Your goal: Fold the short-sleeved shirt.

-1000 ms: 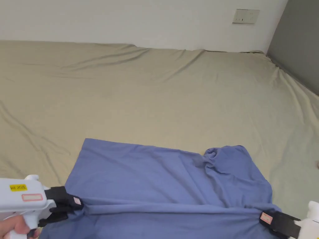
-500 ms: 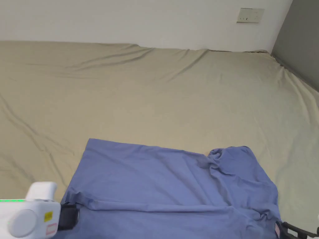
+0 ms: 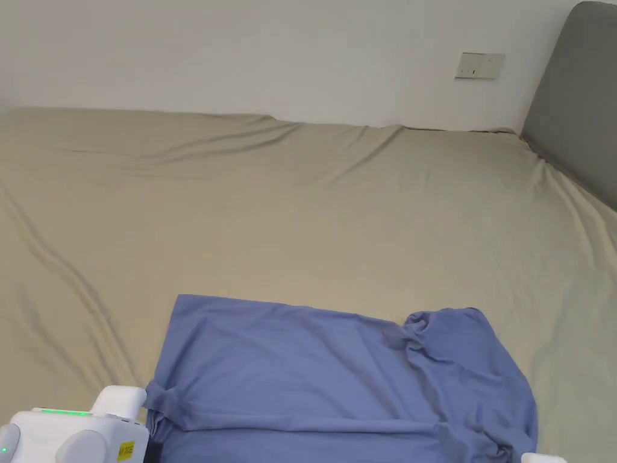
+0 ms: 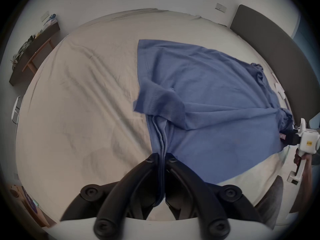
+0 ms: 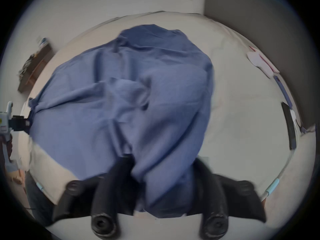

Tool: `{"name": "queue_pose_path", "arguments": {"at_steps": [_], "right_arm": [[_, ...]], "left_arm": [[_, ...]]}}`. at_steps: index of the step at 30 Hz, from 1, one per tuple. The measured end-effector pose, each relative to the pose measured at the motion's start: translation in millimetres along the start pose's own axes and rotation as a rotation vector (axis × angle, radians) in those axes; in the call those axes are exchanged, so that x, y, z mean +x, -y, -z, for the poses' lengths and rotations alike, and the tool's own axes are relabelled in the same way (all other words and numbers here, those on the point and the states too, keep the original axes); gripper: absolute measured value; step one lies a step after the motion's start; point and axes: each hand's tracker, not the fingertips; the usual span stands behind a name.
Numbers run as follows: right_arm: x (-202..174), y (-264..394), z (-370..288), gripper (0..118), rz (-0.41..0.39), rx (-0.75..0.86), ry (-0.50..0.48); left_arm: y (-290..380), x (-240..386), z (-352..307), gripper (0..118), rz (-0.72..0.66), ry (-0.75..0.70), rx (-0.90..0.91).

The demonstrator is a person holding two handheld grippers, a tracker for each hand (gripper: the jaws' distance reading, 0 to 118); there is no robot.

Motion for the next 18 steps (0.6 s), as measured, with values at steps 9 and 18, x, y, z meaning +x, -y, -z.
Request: {"name": "queue_pose_path", "arguments": {"at_steps": [9, 18], "right_arm": [[9.8, -18.7, -48.5, 20, 0.095, 0.053, -0.168], [29.7, -4.4, -77.6, 20, 0.065, 0.039, -0.158]], "left_arm": [[-15.3, -29.0, -43.9, 6, -0.289, 0.222, -0.023], [27.8, -49.7, -84.0, 6, -0.268, 0.206, -0.051]]}}
